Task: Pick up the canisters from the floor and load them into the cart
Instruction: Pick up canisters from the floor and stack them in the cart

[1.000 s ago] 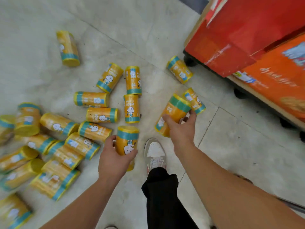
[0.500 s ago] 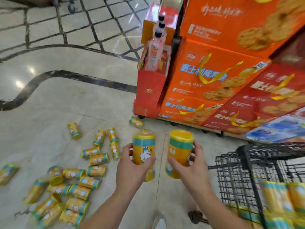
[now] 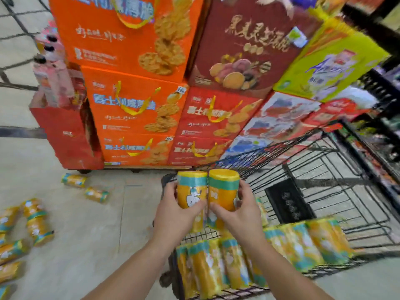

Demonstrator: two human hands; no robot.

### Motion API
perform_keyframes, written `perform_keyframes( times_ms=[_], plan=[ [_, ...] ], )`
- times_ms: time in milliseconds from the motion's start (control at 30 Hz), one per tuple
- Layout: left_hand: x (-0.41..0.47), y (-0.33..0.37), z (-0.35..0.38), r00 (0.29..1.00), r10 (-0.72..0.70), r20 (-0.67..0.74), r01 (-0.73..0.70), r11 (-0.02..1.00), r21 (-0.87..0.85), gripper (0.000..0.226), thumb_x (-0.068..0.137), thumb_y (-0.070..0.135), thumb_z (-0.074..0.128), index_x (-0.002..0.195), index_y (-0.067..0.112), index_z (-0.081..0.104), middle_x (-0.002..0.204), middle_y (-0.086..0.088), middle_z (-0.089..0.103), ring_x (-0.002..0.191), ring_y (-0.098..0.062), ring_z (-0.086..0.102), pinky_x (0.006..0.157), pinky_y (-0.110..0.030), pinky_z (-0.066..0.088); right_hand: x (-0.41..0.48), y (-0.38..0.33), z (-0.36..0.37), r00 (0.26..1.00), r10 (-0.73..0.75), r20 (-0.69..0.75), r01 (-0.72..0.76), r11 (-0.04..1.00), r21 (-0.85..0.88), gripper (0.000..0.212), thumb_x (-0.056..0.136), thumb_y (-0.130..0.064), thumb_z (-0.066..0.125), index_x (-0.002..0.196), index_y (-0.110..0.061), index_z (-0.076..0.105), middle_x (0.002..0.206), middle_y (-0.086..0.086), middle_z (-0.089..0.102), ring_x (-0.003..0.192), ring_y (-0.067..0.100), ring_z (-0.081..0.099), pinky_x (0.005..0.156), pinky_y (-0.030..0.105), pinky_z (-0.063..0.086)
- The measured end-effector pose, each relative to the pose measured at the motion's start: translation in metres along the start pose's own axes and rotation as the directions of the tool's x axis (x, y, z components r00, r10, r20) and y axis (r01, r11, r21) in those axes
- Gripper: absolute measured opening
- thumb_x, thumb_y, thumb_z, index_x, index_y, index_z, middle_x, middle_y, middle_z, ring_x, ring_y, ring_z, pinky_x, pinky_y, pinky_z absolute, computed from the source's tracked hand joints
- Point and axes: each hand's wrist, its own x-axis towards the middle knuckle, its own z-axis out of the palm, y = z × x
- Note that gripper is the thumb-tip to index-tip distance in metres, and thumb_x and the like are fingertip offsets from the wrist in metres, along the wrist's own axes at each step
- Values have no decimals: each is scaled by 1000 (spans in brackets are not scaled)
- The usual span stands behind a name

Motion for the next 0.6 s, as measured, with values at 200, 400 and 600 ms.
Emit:
perform_keyframes(
  times_ms=[200,400,600],
  plan=[
    [68,-46,138,977,-207,-48,212,966,146,73,46,52,84,106,30,48,98,5,65,89,-18,65,80,-44,57,123,124,-40,975,148,164,-89,942,-324,89,48,-69,69,126,-33,45,113,-7,62,104,17,64,84,43,55],
    [140,-120,202,875,-462,-147,484,850,209,64,58,32,87,105,18,46,95,-1,59,92,-26,61,83,-41,54,210,208,-10,871,331,364,-53,799,-599,79,67,-55,78,123,-13,42,116,5,62,111,27,62,85,37,51],
    [151,-181,247,784,-617,-72,599,720,351,89,42,40,82,118,6,51,114,-12,62,103,-31,63,87,-44,55,221,269,25,740,492,458,-11,690,-723,82,75,-41,77,136,-3,38,122,3,52,117,23,58,87,34,51]
  ],
)
